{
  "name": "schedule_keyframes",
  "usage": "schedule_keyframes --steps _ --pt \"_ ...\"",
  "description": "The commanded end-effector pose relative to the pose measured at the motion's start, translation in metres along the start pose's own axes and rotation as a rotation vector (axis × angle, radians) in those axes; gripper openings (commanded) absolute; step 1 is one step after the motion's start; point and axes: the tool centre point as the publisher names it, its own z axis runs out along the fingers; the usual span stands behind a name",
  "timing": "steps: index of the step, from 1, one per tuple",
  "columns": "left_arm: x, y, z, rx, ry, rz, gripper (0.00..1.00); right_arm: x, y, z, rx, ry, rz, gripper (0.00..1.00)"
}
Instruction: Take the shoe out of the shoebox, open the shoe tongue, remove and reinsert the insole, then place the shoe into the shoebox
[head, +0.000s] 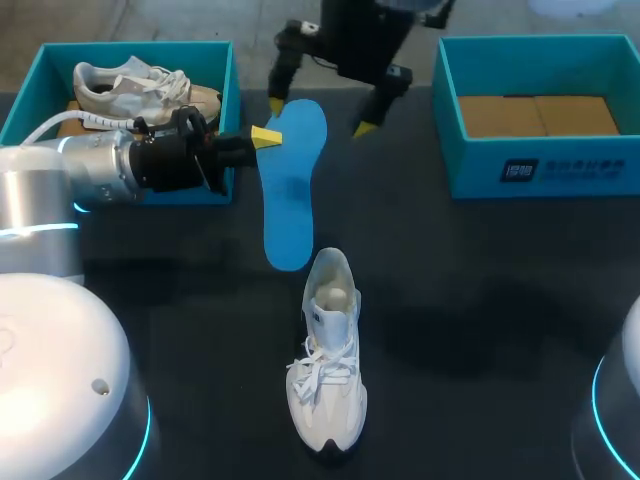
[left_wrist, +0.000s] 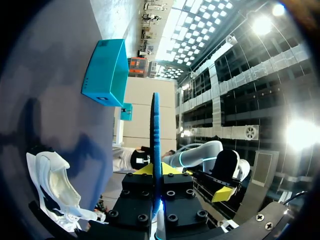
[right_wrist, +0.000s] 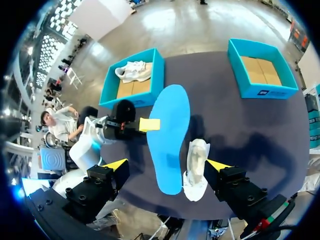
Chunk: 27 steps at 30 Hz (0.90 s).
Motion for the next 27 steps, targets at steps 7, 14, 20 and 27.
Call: schedule_keyframes --steps 7,14,20,27 --pt "0.001 0.000 0.000 -0.001 -0.005 -0.001 0.00 -0.030 0.004 0.015 0.007 0.692 0.030 1.00" --pt "0.001 0.000 0.000 -0.001 -0.005 -0.001 0.00 -0.041 0.004 0.015 -0.010 0.835 0.029 1.00" --pt "0.001 0.000 0.000 -0.001 -0.005 -0.001 0.00 -0.049 0.003 0.021 -0.005 0.928 0.034 1.00" --pt "0.001 0.000 0.000 -0.001 -0.005 -0.001 0.00 -0.056 0.003 0.033 0.002 1.018 0.044 1.00"
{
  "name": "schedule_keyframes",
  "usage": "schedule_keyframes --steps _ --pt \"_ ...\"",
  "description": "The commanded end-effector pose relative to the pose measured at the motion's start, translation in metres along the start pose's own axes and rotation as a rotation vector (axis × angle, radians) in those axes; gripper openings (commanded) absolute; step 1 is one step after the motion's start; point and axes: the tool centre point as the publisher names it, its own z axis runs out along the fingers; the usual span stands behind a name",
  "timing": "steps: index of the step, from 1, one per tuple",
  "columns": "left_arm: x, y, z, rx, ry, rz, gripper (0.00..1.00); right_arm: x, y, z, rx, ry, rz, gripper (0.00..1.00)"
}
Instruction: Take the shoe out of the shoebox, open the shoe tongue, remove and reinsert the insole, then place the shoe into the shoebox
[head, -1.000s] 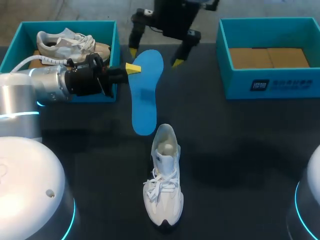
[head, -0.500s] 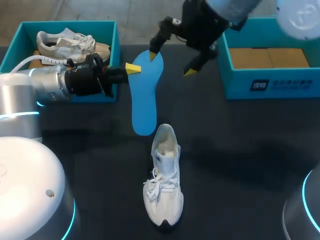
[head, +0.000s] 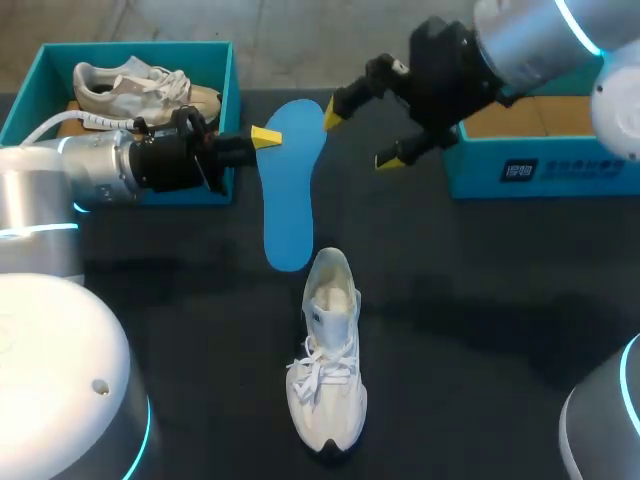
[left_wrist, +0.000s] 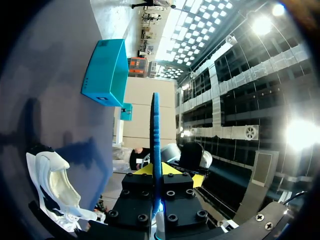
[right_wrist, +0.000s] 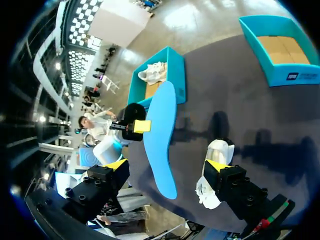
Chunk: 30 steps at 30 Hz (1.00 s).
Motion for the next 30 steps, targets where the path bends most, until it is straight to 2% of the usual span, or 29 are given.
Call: schedule_keyframes --steps 1,14,30 --pt "0.001 0.000 0.000 -0.001 -0.005 -0.001 0.00 -0.010 0.000 0.005 -0.003 0.609 0.002 1.00" --pt "0.001 0.000 0.000 -0.001 -0.005 -0.001 0.00 -0.024 0.010 0.002 -0.005 0.723 -0.030 1.00" --pt "0.001 0.000 0.000 -0.001 -0.005 -0.001 0.00 -0.023 0.017 -0.001 0.013 0.700 -0.041 1.00"
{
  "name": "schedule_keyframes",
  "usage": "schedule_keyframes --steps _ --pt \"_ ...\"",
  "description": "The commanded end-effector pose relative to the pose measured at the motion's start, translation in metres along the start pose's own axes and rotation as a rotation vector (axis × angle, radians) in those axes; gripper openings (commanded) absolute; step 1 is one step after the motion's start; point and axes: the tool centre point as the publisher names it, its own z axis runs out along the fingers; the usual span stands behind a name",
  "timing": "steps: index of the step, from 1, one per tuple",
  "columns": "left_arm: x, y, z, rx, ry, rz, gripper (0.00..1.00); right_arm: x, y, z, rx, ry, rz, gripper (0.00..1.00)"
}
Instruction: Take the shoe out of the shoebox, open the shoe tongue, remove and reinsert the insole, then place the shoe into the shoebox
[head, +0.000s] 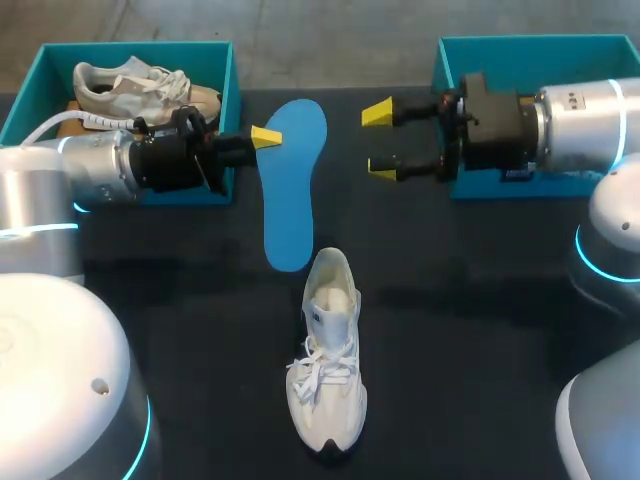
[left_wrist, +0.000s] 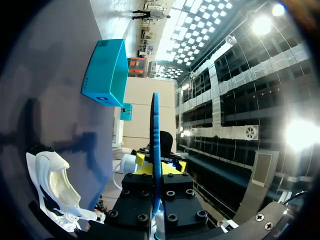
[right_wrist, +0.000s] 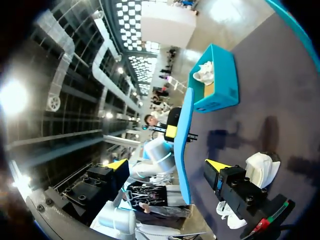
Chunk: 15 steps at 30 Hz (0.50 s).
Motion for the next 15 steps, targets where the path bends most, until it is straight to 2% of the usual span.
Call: schedule_keyframes --steps 1,12,15 --pt "0.0009 0.0001 0.0000 -0.001 -0.005 -0.001 0.00 -0.0024 0.0012 0.0008 0.000 0.034 -0.001 1.00" --pt "0.0009 0.0001 0.0000 -0.001 -0.005 -0.001 0.00 -0.0028 0.0038 -0.0049 -0.010 0.012 0.006 1.00" --pt "0.0070 0.0021 0.0017 -0.018 0.031 0.050 0.00 -0.0028 0.0038 -0.0049 -0.010 0.012 0.006 1.00"
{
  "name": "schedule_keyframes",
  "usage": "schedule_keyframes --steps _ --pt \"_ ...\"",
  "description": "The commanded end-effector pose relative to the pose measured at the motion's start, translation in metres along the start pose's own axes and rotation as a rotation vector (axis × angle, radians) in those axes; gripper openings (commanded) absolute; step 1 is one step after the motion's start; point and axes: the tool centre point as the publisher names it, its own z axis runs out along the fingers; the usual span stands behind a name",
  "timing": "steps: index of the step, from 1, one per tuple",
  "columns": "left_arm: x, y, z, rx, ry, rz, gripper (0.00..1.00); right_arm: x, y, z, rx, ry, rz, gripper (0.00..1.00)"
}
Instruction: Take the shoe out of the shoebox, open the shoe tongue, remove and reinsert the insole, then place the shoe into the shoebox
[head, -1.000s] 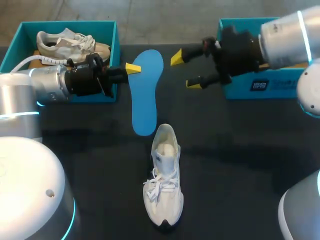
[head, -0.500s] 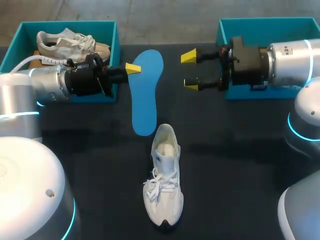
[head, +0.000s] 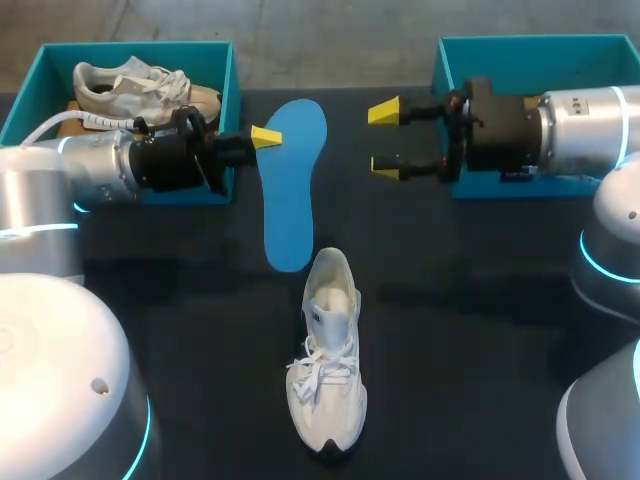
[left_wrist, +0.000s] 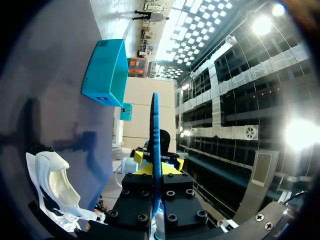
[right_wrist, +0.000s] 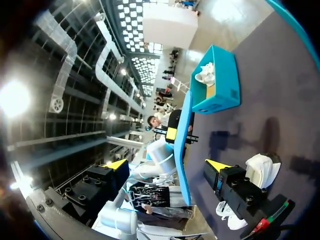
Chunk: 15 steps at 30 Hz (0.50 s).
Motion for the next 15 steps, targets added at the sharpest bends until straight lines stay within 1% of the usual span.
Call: schedule_keyframes --steps 1,3,6,9,11,12,15 --pt "0.006 0.000 0.001 -0.018 0.028 0.056 0.00 0.000 0.000 0.001 -0.001 -0.002 0.000 1.00" --pt "0.012 -0.002 0.001 -0.028 0.056 0.104 0.00 0.000 0.000 0.001 -0.001 -0.002 0.000 1.00" --pt "0.022 -0.007 0.001 -0.048 0.065 0.241 0.00 0.000 0.000 0.001 -0.001 -0.002 0.000 1.00" --pt "0.029 -0.012 0.000 -0.061 0.041 0.416 0.00 0.000 0.000 0.001 -0.001 -0.002 0.000 1.00" --pt "0.035 -0.012 0.000 -0.077 0.057 0.489 0.00 0.000 0.000 0.001 -0.001 -0.002 0.000 1.00" --pt "0.036 -0.012 0.000 -0.082 0.052 0.569 0.00 0.000 0.000 0.001 -0.001 -0.002 0.000 1.00" --pt "0.040 -0.011 0.000 -0.106 0.071 0.724 0.00 0.000 0.000 0.001 -0.001 -0.002 0.000 1.00"
